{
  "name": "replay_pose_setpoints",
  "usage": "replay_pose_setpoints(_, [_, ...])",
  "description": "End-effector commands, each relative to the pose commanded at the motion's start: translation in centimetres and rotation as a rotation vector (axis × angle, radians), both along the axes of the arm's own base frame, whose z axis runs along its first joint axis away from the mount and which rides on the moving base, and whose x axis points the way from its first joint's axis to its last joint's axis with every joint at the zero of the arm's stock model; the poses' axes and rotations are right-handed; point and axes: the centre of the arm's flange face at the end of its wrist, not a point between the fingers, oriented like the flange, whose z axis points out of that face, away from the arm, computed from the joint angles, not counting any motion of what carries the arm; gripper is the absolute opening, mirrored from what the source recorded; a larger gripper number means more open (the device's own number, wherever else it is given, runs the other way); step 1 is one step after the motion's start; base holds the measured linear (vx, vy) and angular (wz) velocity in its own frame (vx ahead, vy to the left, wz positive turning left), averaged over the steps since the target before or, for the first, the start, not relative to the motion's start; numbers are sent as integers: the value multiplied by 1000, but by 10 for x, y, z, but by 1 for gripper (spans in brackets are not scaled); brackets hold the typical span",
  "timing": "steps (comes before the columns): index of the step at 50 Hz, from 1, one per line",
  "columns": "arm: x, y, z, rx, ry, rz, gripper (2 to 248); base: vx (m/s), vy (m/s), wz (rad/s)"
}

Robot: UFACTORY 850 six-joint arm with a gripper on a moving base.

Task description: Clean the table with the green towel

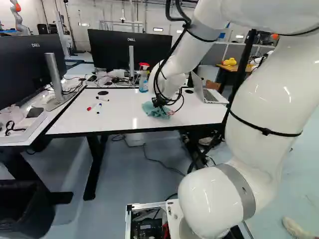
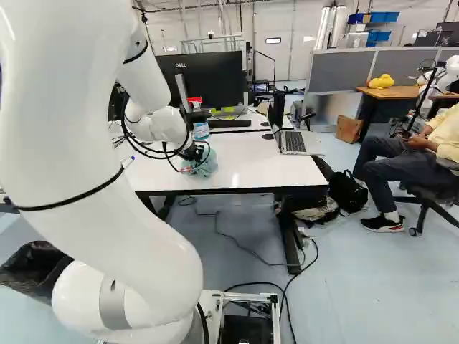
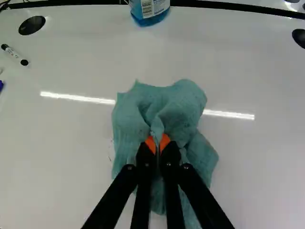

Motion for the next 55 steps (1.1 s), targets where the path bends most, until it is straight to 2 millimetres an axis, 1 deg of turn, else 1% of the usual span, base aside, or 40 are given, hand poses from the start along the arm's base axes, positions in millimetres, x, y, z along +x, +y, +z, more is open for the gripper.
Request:
replay_pose_setpoints(14, [12,22,0,1,-4,42,30,0,0,0])
replay_pose_setpoints(30, [12,49,0,1,-6,96,30,0,0,0])
replay_pose_setpoints(42, [5,69,0,1,-6,137,30,0,0,0])
replay_pose_setpoints(55, [-14,81,0,1,-2,175,30,0,0,0])
